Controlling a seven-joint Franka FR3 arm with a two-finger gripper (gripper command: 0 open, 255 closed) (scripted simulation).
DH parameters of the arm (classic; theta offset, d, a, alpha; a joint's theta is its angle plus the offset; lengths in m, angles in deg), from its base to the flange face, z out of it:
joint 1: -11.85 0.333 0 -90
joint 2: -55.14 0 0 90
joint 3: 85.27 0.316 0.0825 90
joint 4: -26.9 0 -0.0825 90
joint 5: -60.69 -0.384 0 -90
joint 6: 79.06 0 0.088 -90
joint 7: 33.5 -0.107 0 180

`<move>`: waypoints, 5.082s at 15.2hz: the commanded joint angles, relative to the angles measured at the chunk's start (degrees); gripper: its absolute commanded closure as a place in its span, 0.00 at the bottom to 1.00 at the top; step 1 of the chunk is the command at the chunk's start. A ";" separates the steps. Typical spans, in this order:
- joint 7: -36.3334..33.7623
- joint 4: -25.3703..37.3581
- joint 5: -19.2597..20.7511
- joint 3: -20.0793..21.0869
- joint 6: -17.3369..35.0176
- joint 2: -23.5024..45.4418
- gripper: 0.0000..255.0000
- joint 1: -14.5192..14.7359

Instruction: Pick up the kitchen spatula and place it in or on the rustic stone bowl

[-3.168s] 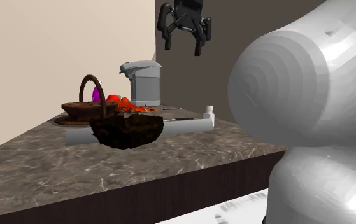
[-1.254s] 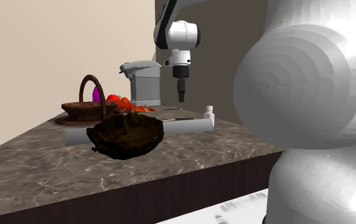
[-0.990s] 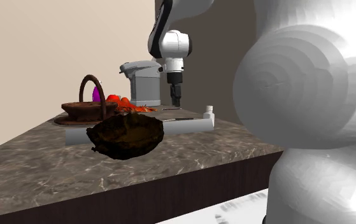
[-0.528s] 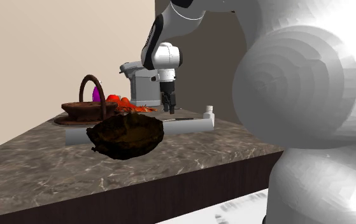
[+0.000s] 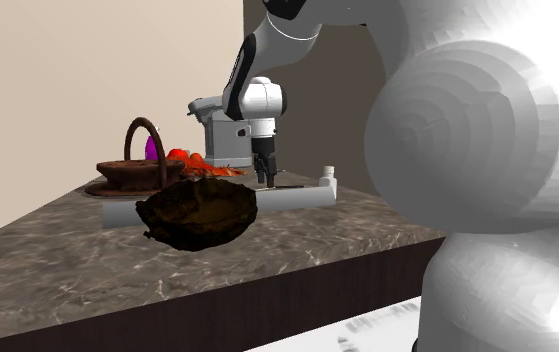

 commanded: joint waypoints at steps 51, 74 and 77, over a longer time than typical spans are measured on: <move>-2.60 4.12 2.26 -0.11 -18.26 -14.16 1.00 2.86; -25.99 -41.26 3.92 11.92 -14.89 -54.91 1.00 14.36; -29.24 -44.28 2.50 14.37 -15.96 -58.86 1.00 15.92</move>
